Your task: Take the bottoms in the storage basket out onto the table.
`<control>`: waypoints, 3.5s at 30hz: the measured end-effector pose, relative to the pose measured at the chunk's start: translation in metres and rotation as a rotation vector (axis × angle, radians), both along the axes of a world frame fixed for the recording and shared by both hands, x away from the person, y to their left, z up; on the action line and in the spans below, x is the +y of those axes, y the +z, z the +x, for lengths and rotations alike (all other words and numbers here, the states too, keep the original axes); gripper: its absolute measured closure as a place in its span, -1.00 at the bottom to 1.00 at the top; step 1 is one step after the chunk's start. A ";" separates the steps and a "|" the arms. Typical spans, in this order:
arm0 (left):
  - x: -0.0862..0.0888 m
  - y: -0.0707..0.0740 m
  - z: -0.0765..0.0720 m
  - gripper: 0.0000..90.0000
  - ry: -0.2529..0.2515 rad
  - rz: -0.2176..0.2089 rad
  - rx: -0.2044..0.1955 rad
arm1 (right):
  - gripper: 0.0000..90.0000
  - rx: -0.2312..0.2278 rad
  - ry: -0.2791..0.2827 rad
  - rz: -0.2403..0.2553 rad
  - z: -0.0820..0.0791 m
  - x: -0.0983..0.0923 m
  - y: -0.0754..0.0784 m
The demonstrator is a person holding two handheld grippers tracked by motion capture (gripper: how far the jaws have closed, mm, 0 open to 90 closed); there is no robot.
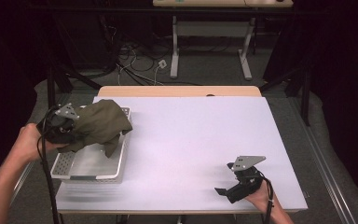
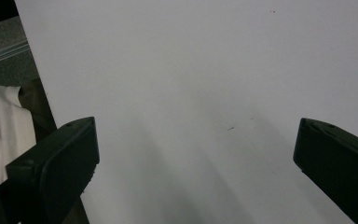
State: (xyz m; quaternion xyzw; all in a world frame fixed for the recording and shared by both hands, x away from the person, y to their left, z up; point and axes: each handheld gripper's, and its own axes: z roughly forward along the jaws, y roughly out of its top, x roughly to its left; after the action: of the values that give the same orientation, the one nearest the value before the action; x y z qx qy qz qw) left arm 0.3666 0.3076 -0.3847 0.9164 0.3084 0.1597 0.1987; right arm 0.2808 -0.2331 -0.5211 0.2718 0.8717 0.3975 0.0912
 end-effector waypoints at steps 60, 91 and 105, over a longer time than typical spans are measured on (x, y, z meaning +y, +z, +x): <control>-0.188 0.041 0.053 0.63 -0.455 0.169 0.208 | -1.00 0.011 0.004 -0.004 -0.001 -0.002 -0.003; -0.224 -0.096 0.024 0.39 -0.245 -0.012 0.201 | -1.00 0.024 0.001 -0.011 0.001 0.001 -0.005; -0.217 -0.129 -0.014 -0.50 -0.073 -0.162 0.037 | -1.00 0.026 -0.010 -0.028 0.007 0.007 -0.006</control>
State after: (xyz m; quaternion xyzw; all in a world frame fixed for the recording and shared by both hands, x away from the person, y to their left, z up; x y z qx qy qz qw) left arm 0.3525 0.0908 -0.5136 0.9107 0.2905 0.1101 0.2724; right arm 0.2883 -0.2264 -0.5272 0.2800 0.8770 0.3810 0.0856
